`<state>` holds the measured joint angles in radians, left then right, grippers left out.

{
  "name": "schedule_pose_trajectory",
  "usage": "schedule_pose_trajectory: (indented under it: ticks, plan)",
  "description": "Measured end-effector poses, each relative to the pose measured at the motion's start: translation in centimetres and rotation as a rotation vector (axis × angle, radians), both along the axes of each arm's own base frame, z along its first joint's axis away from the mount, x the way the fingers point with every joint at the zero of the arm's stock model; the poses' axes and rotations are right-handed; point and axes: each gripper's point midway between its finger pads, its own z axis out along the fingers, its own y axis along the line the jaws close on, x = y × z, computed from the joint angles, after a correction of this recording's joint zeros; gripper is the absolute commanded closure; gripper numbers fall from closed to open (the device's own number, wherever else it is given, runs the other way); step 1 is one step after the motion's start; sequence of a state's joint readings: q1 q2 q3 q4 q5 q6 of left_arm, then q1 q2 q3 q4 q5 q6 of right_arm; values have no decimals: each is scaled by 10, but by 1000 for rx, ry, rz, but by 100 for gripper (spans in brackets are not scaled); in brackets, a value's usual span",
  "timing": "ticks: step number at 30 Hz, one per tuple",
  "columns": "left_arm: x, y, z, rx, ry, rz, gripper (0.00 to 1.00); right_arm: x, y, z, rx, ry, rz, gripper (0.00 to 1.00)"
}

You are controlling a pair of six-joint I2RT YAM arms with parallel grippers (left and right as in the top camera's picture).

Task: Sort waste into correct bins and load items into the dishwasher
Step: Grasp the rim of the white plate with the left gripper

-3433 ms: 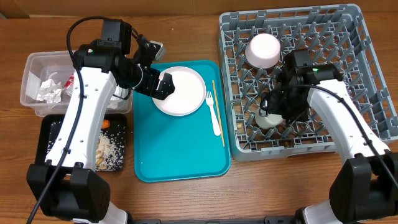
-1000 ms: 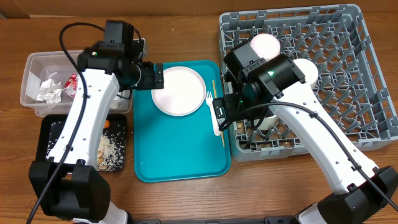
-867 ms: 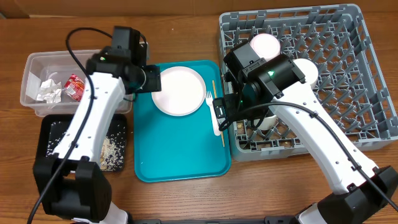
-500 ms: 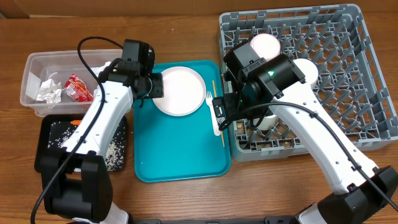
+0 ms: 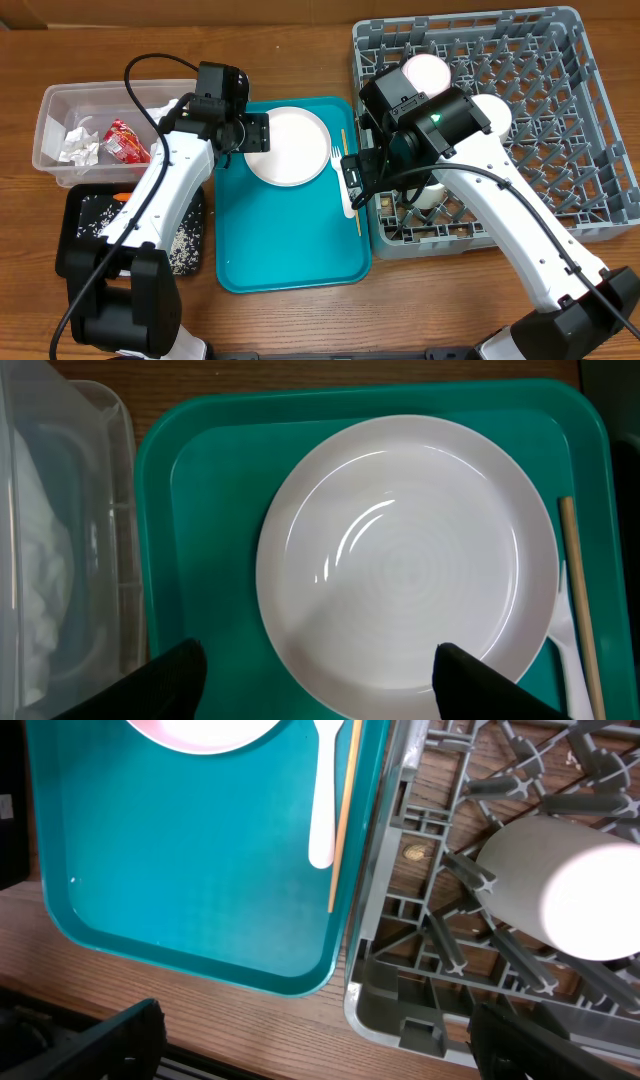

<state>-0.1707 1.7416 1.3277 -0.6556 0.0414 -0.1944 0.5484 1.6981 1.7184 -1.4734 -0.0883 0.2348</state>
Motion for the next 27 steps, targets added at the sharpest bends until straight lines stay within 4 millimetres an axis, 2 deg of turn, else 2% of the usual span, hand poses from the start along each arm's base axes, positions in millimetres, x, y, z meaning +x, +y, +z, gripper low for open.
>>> schedule_pose_trajectory:
  ticks: [3,11,21,27]
  plan:
    - [0,-1,0,1,-1,-9,37,0,0,0,0,0,0,0]
    - [1,-1,-7,2,13,-7,39,0,0,0,0,0,1,0]
    - [2,-1,-75,22,148,1,43,0,0,0,0,1,0,0]
    - [1,1,-99,32,192,18,43,0,0,0,0,0,0,0]
